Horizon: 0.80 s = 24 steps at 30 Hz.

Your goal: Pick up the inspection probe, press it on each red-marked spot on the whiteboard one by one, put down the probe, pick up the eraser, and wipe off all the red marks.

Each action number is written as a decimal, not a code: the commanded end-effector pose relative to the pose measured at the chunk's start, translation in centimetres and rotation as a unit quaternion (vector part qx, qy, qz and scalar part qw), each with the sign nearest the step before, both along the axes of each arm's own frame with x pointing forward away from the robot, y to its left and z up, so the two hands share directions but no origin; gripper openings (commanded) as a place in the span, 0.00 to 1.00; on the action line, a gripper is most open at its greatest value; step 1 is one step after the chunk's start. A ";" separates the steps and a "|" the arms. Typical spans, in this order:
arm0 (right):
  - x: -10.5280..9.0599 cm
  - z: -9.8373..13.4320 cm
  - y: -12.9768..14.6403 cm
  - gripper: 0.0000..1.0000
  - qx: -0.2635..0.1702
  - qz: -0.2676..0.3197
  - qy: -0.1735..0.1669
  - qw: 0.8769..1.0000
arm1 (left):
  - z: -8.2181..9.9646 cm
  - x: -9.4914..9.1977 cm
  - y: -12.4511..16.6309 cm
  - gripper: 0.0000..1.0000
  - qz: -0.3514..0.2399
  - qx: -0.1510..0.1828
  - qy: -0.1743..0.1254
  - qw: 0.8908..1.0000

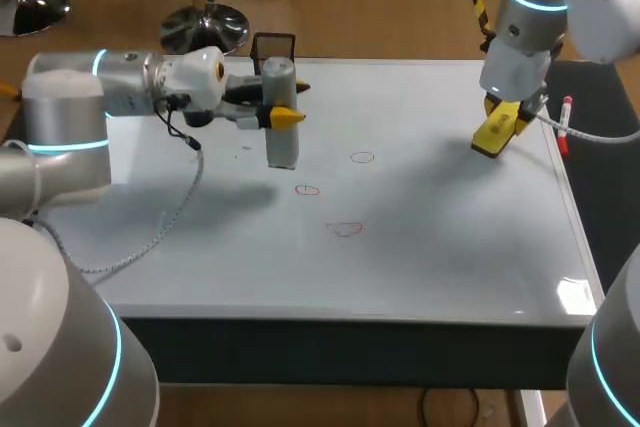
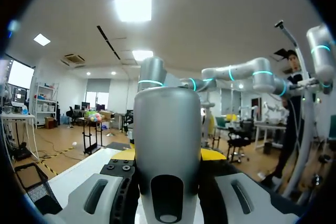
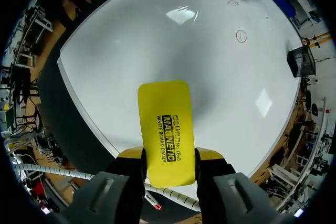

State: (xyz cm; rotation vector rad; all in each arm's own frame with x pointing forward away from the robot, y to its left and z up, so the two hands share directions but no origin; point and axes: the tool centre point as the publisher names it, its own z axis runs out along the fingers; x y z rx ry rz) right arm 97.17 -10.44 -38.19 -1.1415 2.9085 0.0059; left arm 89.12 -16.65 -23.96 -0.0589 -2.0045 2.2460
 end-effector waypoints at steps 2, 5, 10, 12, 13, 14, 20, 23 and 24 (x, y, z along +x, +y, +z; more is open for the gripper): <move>0.0 0.1 0.0 0.00 -0.002 0.001 0.001 1.000 | -1.3 -0.2 -0.7 0.00 -0.015 -0.001 0.009 1.000; 0.0 0.1 0.0 0.00 -0.002 0.001 0.001 1.000 | -2.1 -0.5 -1.1 0.00 -0.021 0.000 0.017 1.000; 0.0 0.1 0.0 0.00 -0.002 0.001 0.001 1.000 | -3.4 -0.8 -1.4 0.00 -0.031 -0.005 0.027 0.999; 0.0 0.1 0.0 0.00 -0.002 0.001 0.001 1.000 | -3.7 -0.9 -1.5 0.00 -0.033 -0.012 0.030 0.999; 0.0 0.1 0.0 0.00 -0.002 0.001 0.001 1.000 | -3.8 -0.9 -1.6 0.00 -0.036 -0.013 0.028 0.999; 0.0 0.1 0.0 0.00 -0.002 0.001 0.001 1.000 | -3.9 -0.9 -1.6 0.00 -0.039 -0.019 0.027 0.999; 0.0 0.1 0.0 0.00 -0.002 0.001 0.001 1.000 | -4.6 -0.9 -2.0 0.00 -0.045 -0.027 0.021 0.998; 0.0 0.1 0.0 0.00 -0.002 0.001 0.001 1.000 | -4.8 -0.8 -2.1 0.00 -0.050 -0.032 0.018 0.998; 0.0 0.1 0.0 0.00 -0.002 0.001 0.001 1.000 | -4.9 -0.9 -2.1 0.00 -0.051 -0.032 0.017 0.998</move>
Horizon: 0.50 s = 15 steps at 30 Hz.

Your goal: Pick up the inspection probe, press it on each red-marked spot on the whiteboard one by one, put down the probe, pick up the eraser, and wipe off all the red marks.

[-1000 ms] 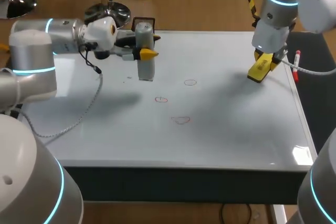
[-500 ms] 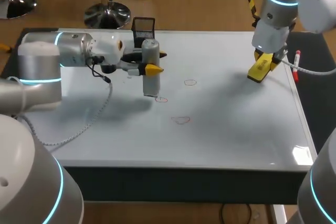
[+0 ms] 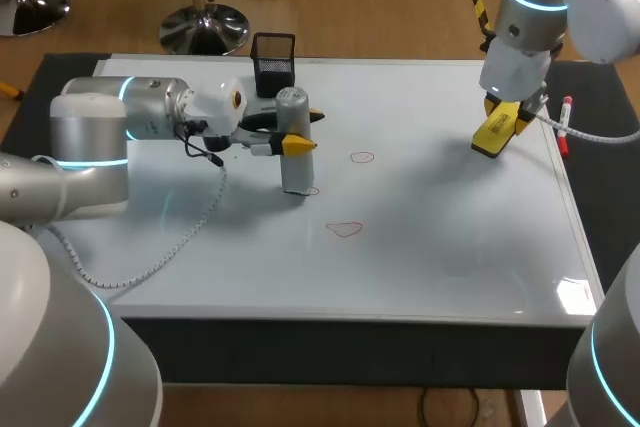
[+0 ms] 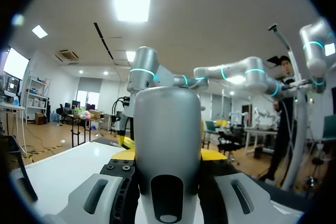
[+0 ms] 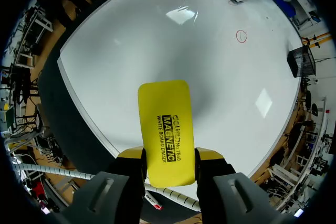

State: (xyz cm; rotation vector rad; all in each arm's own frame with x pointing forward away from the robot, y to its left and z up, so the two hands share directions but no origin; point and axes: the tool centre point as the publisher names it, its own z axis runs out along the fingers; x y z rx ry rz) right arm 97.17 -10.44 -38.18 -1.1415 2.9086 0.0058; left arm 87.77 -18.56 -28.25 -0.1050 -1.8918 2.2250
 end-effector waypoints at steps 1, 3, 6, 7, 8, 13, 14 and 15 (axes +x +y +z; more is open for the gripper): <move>0.0 0.1 0.0 0.00 -0.002 0.001 0.001 1.000 | -0.7 0.5 -0.3 0.00 -0.009 -0.008 -0.002 1.000; 0.0 0.1 0.0 0.00 -0.002 0.001 0.001 1.000 | -0.8 0.6 -0.3 0.00 -0.011 -0.010 -0.004 1.000; 0.0 0.1 0.0 0.00 -0.002 0.001 0.001 1.000 | -1.1 0.7 -0.4 0.00 -0.014 -0.007 -0.006 1.000; 0.0 0.1 0.0 0.00 -0.002 0.001 0.001 1.000 | -1.1 0.7 -0.4 0.00 -0.015 -0.005 -0.008 1.000; 0.0 0.1 0.0 0.00 -0.002 0.001 0.001 1.000 | -1.2 0.8 -0.4 0.00 -0.015 -0.005 -0.008 1.000; 0.0 0.1 0.0 0.00 -0.002 0.001 0.001 1.000 | -1.7 0.9 -0.4 0.00 -0.016 0.005 -0.006 1.000; 0.0 0.1 0.0 0.00 -0.002 0.001 0.001 1.000 | -1.8 0.9 -0.4 0.00 -0.016 0.006 -0.006 1.000; 0.0 0.1 0.0 0.00 -0.002 0.001 0.001 1.000 | -1.9 0.9 -0.4 0.00 -0.016 0.006 -0.005 1.000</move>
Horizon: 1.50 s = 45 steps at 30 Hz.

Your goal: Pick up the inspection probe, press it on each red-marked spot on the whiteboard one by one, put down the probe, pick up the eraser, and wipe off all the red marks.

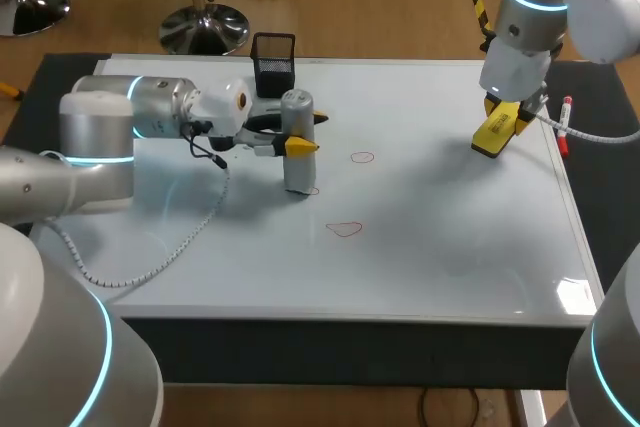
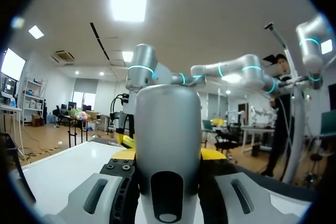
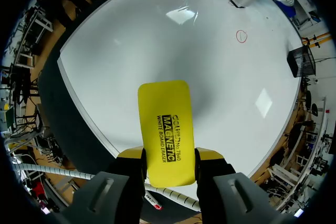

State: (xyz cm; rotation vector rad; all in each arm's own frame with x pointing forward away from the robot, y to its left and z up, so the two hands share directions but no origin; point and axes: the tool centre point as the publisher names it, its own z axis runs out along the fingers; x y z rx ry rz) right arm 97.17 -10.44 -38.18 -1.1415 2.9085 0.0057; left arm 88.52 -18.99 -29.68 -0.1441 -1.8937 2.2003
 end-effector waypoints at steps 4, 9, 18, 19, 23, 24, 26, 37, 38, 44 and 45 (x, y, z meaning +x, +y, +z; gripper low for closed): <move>0.0 0.1 0.0 0.00 -0.002 0.001 0.001 1.000 | -0.6 0.0 0.2 0.00 -0.002 0.005 0.002 1.000; 0.0 0.1 0.0 0.00 -0.002 0.001 0.001 1.000 | -0.6 0.0 0.2 0.00 0.000 0.005 0.002 1.000; 0.0 0.1 0.0 0.00 -0.002 0.001 0.001 1.000 | 3.4 0.7 1.2 0.00 0.046 0.000 -0.023 0.999; 0.0 0.1 0.0 0.00 -0.002 0.001 0.001 1.000 | 3.9 0.9 1.4 0.00 0.048 -0.004 -0.031 0.998; 0.0 0.1 0.0 0.00 -0.002 0.001 0.001 1.000 | 5.2 2.1 2.3 0.00 0.061 -0.004 -0.044 0.997; 0.0 0.1 0.0 0.00 -0.002 0.001 0.001 1.000 | 5.4 2.4 2.5 0.00 0.062 -0.004 -0.044 0.997; 0.0 0.1 0.0 0.00 -0.002 0.001 0.001 1.000 | 5.5 3.1 3.1 0.00 0.071 -0.001 -0.050 0.996; 0.0 0.1 0.0 0.00 -0.002 0.001 0.001 1.000 | 6.3 6.7 7.4 0.00 0.124 -0.007 -0.074 0.989; 0.0 0.1 0.0 0.00 -0.002 0.001 0.001 1.000 | 6.5 7.0 8.0 0.00 0.132 -0.010 -0.075 0.988; 0.0 0.1 0.0 0.00 -0.002 0.001 0.001 1.000 | 7.1 9.3 10.8 0.00 0.161 0.000 -0.090 0.983; 0.0 0.1 0.0 0.00 -0.002 0.001 0.001 1.000 | 7.0 9.9 11.4 0.00 0.167 0.002 -0.093 0.982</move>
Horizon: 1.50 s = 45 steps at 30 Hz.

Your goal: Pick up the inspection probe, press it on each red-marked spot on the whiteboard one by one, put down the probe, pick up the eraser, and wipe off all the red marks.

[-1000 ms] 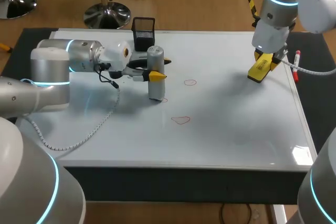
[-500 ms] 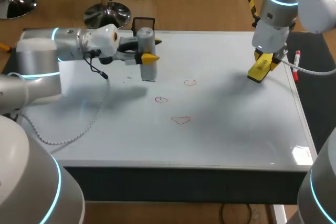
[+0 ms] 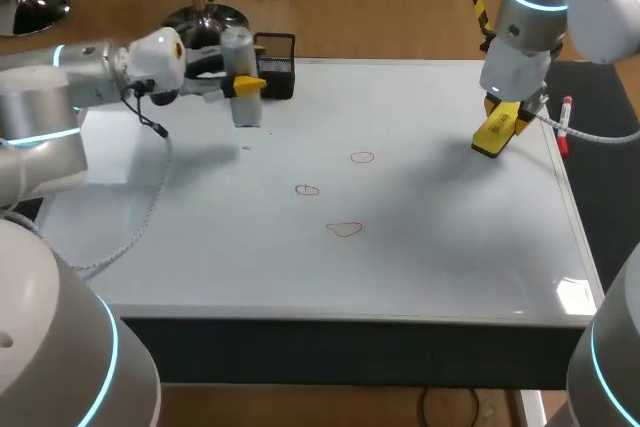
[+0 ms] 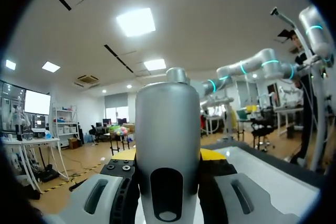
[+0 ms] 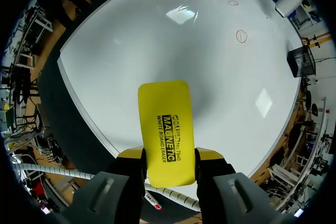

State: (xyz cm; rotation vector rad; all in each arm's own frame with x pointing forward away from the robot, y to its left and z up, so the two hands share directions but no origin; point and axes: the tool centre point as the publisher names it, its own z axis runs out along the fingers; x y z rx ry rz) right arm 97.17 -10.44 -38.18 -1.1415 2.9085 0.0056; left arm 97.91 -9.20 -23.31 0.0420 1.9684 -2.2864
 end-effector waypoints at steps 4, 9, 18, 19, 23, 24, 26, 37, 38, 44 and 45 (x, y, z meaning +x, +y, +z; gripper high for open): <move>0.0 0.1 0.0 0.00 -0.002 0.001 0.001 1.000 | 0.7 1.6 3.3 0.00 0.021 -0.001 -0.010 1.000; 0.0 0.1 0.0 0.00 -0.002 0.001 0.001 1.000 | 0.5 3.1 5.2 0.00 0.038 0.011 -0.013 0.999; 0.0 0.1 0.0 0.00 -0.002 0.001 0.001 1.000 | 0.3 5.1 8.2 0.00 0.065 0.013 -0.010 0.998; 0.0 0.1 0.0 0.00 -0.002 0.001 0.001 1.000 | 0.3 5.2 8.4 0.00 0.067 0.013 -0.009 0.998; 0.0 0.1 0.0 0.00 -0.002 0.001 0.001 1.000 | 0.0 5.4 8.8 0.00 0.076 0.006 -0.004 0.997; 0.0 0.1 0.0 0.00 -0.002 0.001 0.001 1.000 | -0.1 5.4 8.9 0.00 0.079 0.008 -0.003 0.997; 0.0 0.1 0.0 0.00 -0.002 0.001 0.001 1.000 | -0.2 5.5 9.1 0.00 0.080 0.005 -0.001 0.997; 0.0 0.1 0.0 0.00 -0.002 0.001 0.001 1.000 | -0.2 5.5 9.1 0.00 0.080 0.005 -0.001 0.997; 0.0 0.1 0.0 0.00 -0.002 0.001 0.001 1.000 | -0.2 5.5 9.1 0.00 0.080 0.005 -0.001 0.997; -0.2 0.3 1.0 0.00 0.000 0.011 -0.003 1.000 | -0.2 5.5 9.1 0.00 0.080 0.005 -0.001 0.997; -0.4 0.4 1.5 0.00 -0.002 0.019 -0.001 1.000 | -0.2 5.5 9.1 0.00 0.080 0.005 -0.001 0.997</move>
